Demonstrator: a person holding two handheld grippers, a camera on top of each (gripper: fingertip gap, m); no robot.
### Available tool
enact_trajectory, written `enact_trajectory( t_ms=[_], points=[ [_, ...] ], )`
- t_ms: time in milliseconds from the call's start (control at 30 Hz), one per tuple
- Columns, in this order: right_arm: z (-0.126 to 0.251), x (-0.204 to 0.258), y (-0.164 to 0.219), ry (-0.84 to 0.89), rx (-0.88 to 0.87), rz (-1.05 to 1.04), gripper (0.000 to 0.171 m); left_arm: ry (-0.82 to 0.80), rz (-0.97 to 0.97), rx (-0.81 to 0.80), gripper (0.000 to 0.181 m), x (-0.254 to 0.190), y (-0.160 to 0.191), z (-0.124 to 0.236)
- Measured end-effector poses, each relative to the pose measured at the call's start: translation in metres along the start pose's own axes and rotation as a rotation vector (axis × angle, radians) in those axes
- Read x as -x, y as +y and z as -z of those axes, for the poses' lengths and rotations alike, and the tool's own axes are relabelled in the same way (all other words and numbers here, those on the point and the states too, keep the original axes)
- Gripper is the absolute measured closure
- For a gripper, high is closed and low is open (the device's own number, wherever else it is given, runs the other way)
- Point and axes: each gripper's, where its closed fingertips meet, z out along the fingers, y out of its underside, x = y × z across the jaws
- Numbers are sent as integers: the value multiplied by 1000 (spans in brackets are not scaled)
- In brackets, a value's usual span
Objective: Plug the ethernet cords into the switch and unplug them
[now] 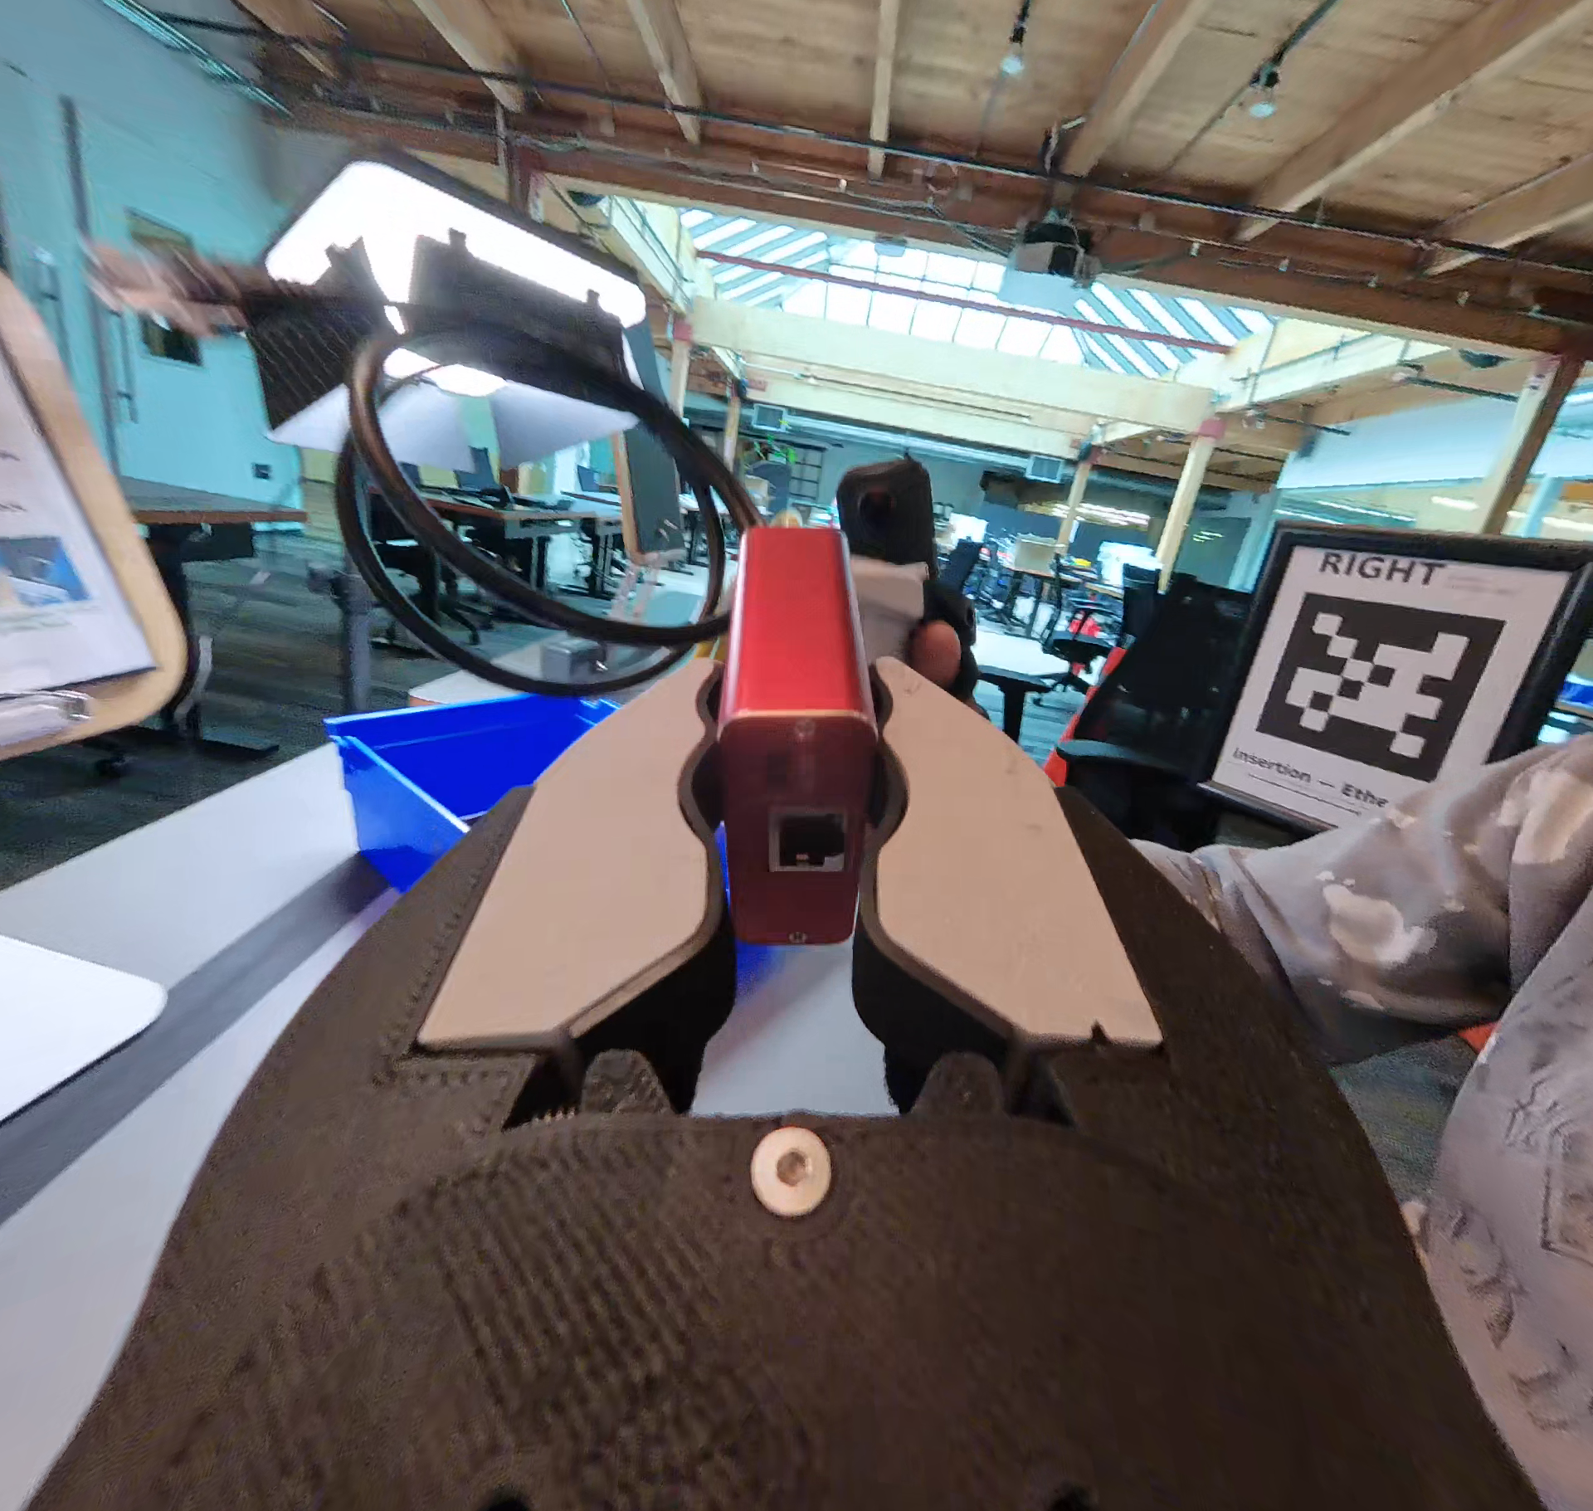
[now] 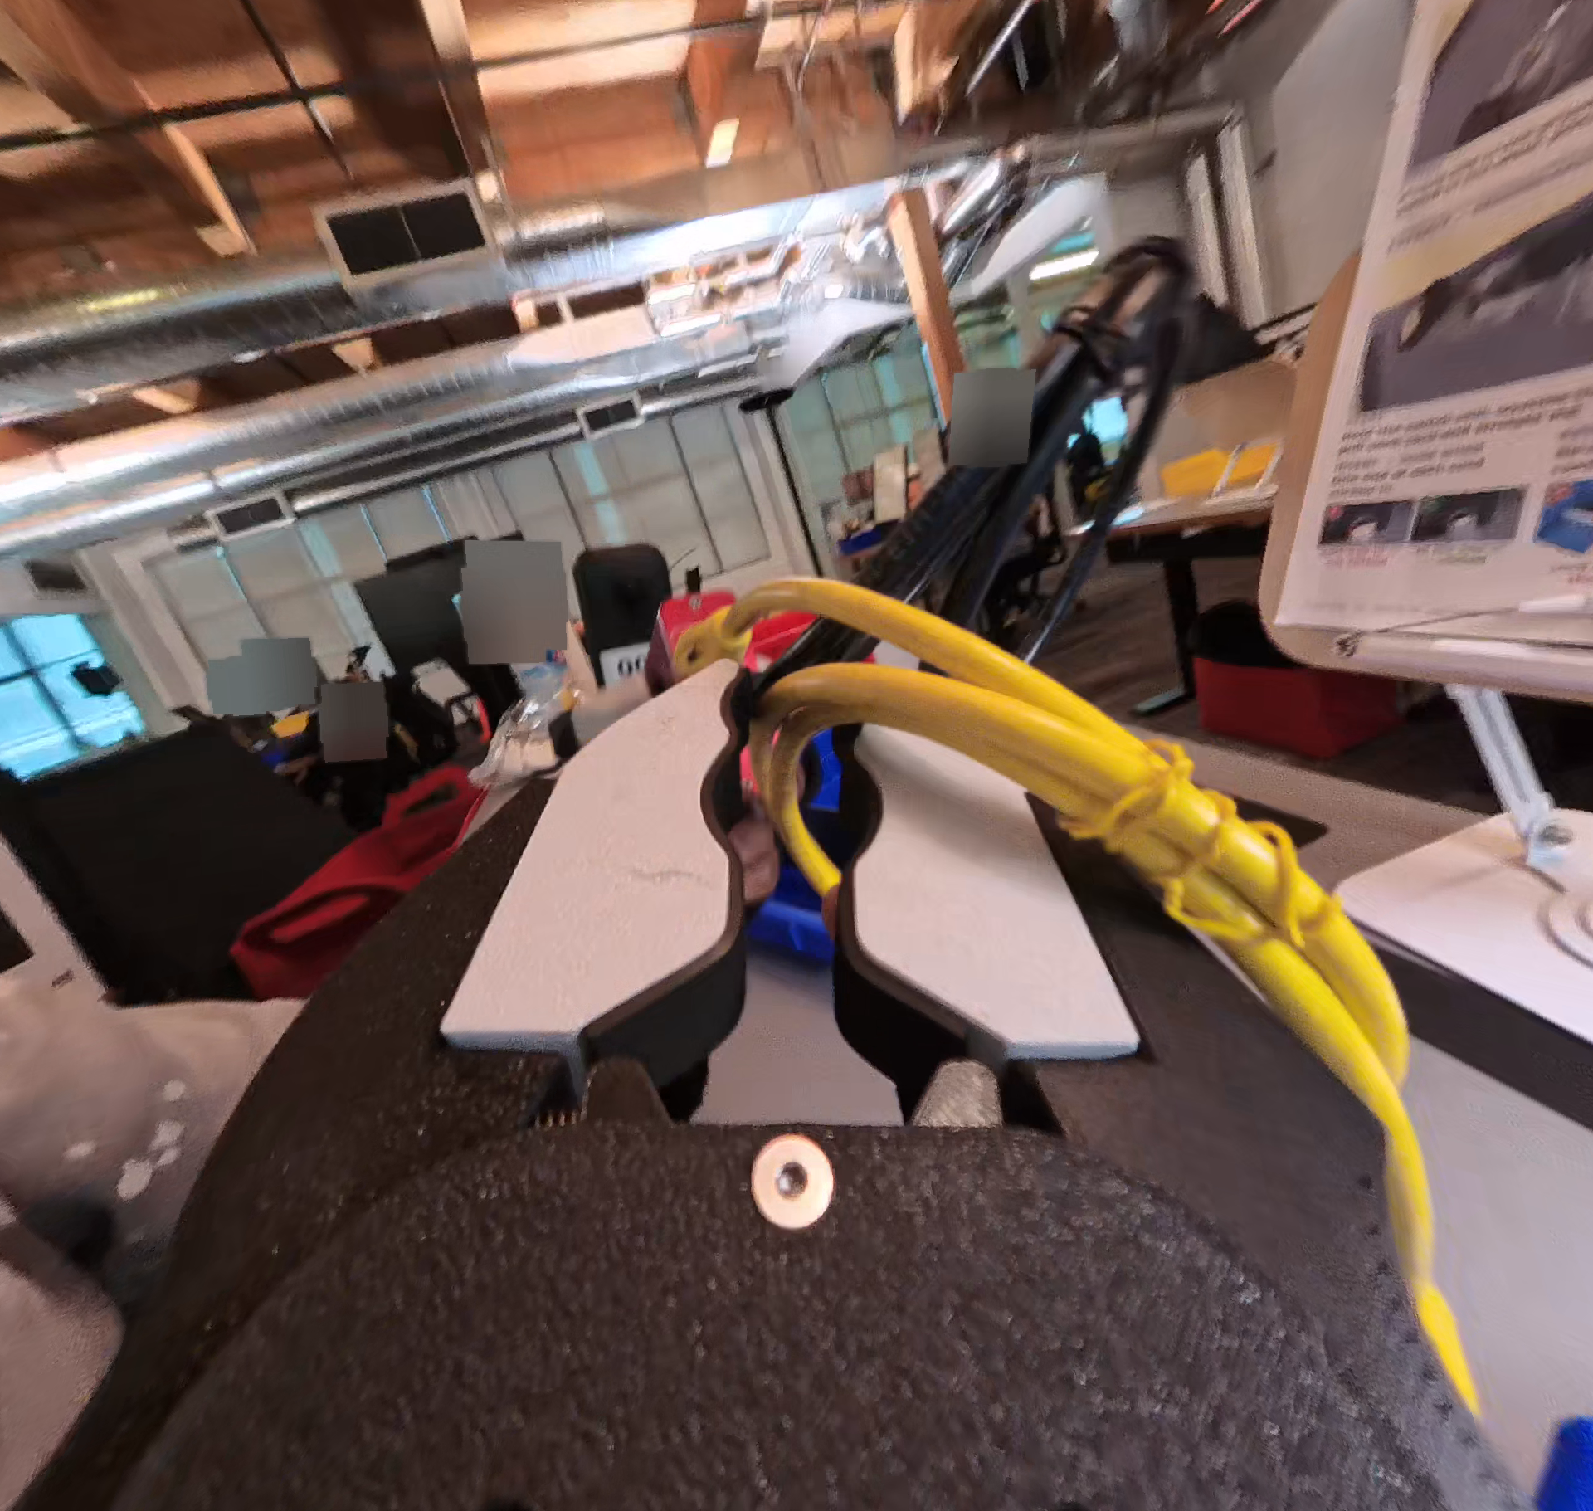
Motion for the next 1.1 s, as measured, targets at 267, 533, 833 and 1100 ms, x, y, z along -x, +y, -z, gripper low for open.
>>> enact_trajectory(
  t_ms=[267,533,833,1100],
  points=[
    [-4,29,73,-159,500,64,146,-62,-64,-24,151,3,-36,33],
    [17,44,16,-55,381,432,144,-46,-80,24,152,-2,-34,32],
    [-14,25,114,-78,618,470,129,46,-91,163,152,-26,7,-8],
    [8,31,109,-135,731,545,158,106,-57,291,149,-29,24,-4]
  ],
)
